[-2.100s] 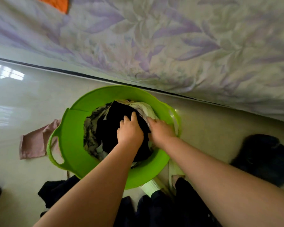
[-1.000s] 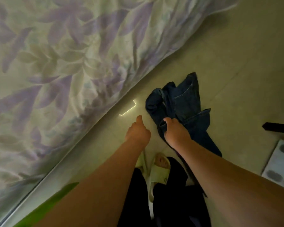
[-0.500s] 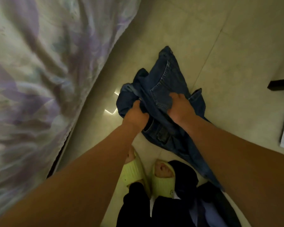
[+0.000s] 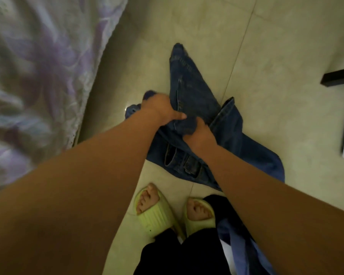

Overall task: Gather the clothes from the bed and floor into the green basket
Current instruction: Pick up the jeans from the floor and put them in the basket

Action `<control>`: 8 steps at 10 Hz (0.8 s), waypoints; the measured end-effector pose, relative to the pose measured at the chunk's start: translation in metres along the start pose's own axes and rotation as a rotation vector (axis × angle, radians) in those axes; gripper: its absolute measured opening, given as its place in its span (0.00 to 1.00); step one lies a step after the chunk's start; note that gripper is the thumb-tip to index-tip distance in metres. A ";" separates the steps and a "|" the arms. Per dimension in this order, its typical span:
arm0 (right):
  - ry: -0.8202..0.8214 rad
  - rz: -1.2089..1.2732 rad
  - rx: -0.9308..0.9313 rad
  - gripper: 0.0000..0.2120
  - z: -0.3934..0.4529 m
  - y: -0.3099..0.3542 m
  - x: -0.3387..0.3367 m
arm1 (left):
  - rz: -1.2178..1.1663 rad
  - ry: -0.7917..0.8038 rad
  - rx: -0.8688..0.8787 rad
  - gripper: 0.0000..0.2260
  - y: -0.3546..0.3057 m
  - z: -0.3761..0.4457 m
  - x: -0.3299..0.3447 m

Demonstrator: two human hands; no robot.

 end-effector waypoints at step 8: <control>0.409 -0.440 -0.006 0.28 -0.246 0.156 -0.053 | -1.740 -0.203 -0.344 0.18 0.045 -0.353 -0.089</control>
Point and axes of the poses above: each hand's wrist, its own z-axis towards the middle knuckle, its own x-axis out of the palm, y = z × x, the point moved 2 cm from there along z, towards the middle knuckle, and after that the axes turned 15 degrees about z, right-handed, at the moved point
